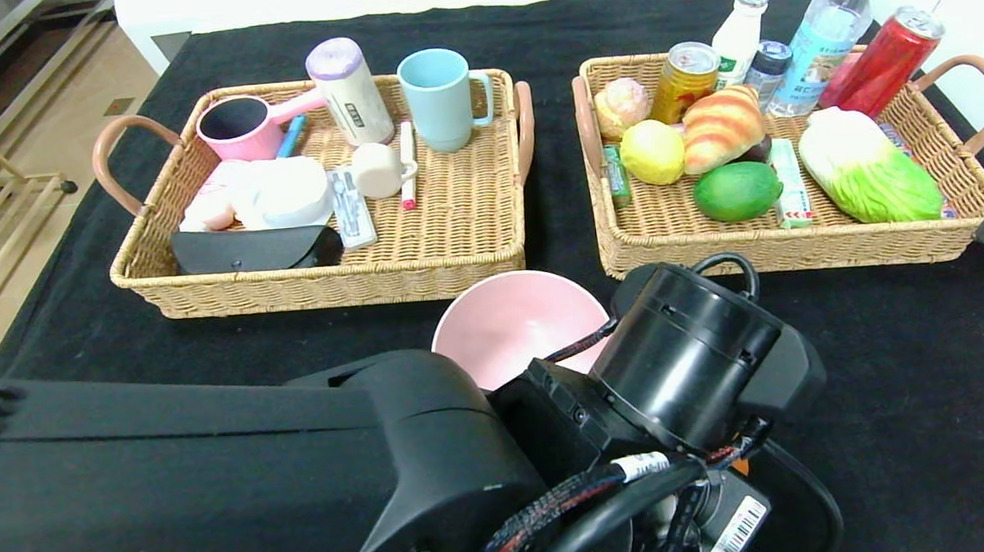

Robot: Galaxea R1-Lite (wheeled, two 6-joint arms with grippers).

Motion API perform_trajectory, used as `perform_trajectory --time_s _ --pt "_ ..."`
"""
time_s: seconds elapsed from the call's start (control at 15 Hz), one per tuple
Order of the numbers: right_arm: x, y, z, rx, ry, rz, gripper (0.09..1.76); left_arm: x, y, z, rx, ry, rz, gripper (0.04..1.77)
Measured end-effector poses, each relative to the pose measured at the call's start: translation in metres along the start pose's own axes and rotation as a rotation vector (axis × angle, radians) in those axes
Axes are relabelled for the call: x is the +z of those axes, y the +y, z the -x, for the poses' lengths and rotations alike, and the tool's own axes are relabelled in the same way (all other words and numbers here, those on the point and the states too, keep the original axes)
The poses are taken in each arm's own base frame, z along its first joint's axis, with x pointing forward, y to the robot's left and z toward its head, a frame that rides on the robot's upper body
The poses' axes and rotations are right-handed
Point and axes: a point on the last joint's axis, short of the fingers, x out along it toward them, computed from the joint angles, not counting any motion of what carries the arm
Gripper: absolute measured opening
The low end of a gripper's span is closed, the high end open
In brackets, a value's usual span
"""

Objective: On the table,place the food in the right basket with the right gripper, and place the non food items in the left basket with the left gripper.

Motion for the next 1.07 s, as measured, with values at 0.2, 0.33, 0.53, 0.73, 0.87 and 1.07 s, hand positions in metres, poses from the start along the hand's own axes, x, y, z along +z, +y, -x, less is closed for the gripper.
perform_trajectory --time_s 0.2,0.33,0.53,0.73,0.87,1.07 --pt "-0.0003 0.0001 0.0001 0.0 0.001 -0.001 1.71 -0.0011 -0.0015 -0.0025 -0.001 0.007 -0.004 1.13" --pt "-0.0002 0.0003 0.0002 0.001 0.0 0.0 1.71 -0.0014 -0.0023 -0.0032 -0.002 0.007 -0.013 1.16" --pt "-0.0004 0.0004 0.0003 0.001 0.001 -0.001 1.71 -0.0018 -0.0026 -0.0031 -0.002 0.007 -0.013 1.35" --pt "-0.0005 0.0004 0.0003 0.0 0.001 -0.001 1.71 -0.0014 -0.0034 -0.0019 -0.005 0.004 -0.014 1.46" --pt "-0.0005 0.0004 0.0003 0.0 0.001 -0.001 1.71 -0.0015 -0.0036 -0.0014 -0.006 0.004 -0.014 1.52" --pt "-0.0001 0.0006 0.0005 0.0 0.0 0.001 1.71 -0.0005 -0.0053 0.0013 -0.012 -0.003 -0.015 1.58"
